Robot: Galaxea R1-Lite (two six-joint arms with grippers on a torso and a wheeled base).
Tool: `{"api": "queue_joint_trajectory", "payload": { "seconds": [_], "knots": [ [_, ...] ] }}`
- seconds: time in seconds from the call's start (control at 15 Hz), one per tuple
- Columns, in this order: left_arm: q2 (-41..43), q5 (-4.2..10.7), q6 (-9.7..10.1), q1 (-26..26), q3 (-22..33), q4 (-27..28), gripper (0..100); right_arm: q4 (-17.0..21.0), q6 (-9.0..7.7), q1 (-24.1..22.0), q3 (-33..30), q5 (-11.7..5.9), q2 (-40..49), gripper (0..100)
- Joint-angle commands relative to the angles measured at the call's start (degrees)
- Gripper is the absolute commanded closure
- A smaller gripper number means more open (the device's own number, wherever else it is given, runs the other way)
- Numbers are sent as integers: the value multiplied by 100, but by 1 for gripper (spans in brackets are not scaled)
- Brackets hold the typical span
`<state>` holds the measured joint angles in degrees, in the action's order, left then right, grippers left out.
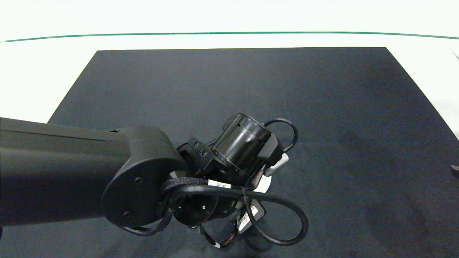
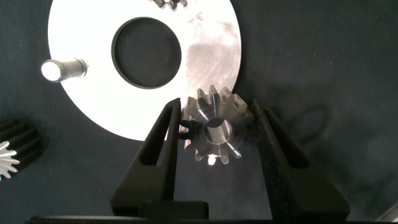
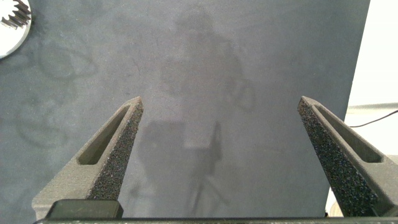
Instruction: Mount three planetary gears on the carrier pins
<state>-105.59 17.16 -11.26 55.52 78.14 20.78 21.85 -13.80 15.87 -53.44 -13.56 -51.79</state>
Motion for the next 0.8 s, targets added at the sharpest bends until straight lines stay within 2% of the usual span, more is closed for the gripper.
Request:
{"api": "queue_joint_trajectory", "payload": {
  "seconds": [0.07,0.2,0.8],
  "knots": [
    [13,15,-16,-14,26,13,75,13,-9,4,1,-7,2,0],
    [57,15,-122,-23,43,13,75,13,-9,4,1,-7,2,0],
    [127,15,-122,-41,-1,31,75,22,-17,4,9,-7,28,0]
  ]
}}
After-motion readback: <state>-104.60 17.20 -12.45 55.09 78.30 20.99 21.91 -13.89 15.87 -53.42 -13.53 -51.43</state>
